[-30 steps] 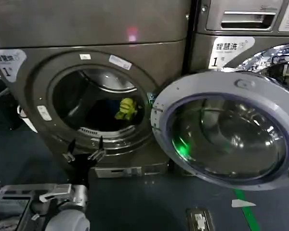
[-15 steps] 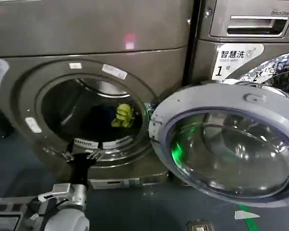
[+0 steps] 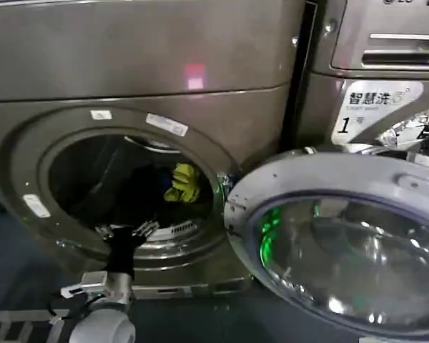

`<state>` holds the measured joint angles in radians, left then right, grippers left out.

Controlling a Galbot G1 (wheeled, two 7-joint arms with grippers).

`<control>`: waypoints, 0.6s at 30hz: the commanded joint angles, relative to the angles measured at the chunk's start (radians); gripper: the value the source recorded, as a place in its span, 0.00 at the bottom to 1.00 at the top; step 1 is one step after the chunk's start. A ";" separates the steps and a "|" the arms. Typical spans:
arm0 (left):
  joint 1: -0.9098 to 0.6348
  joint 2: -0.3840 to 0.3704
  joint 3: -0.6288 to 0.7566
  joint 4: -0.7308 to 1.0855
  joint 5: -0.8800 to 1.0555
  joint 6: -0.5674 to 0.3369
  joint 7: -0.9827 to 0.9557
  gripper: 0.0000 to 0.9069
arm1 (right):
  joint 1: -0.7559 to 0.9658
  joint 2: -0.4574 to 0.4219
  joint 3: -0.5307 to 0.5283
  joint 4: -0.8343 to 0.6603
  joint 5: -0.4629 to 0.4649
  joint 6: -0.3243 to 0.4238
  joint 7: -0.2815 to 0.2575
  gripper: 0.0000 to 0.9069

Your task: Grasp the clothes from the dryer.

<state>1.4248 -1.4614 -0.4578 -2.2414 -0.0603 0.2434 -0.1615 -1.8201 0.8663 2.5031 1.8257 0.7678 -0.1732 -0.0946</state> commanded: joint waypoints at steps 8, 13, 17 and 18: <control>-0.014 -0.004 -0.010 0.013 -0.001 -0.004 0.003 1.00 | 0.005 0.003 -0.004 0.002 -0.001 0.000 -0.001 1.00; -0.139 0.017 -0.036 0.107 -0.047 -0.010 0.014 1.00 | -0.017 0.002 0.021 -0.008 -0.028 -0.005 0.012 1.00; -0.327 0.040 -0.035 0.318 -0.088 -0.034 0.024 1.00 | -0.039 0.010 0.050 -0.014 -0.062 -0.011 -0.005 1.00; -0.364 0.045 -0.033 0.365 -0.097 -0.031 0.030 1.00 | -0.042 0.009 0.056 -0.015 -0.065 -0.011 -0.007 1.00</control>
<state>1.3141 -1.4403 -0.4874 -2.1484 -0.1028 0.2271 -0.1439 -1.8439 0.8723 2.5320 1.8165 0.7352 -0.1804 -0.0948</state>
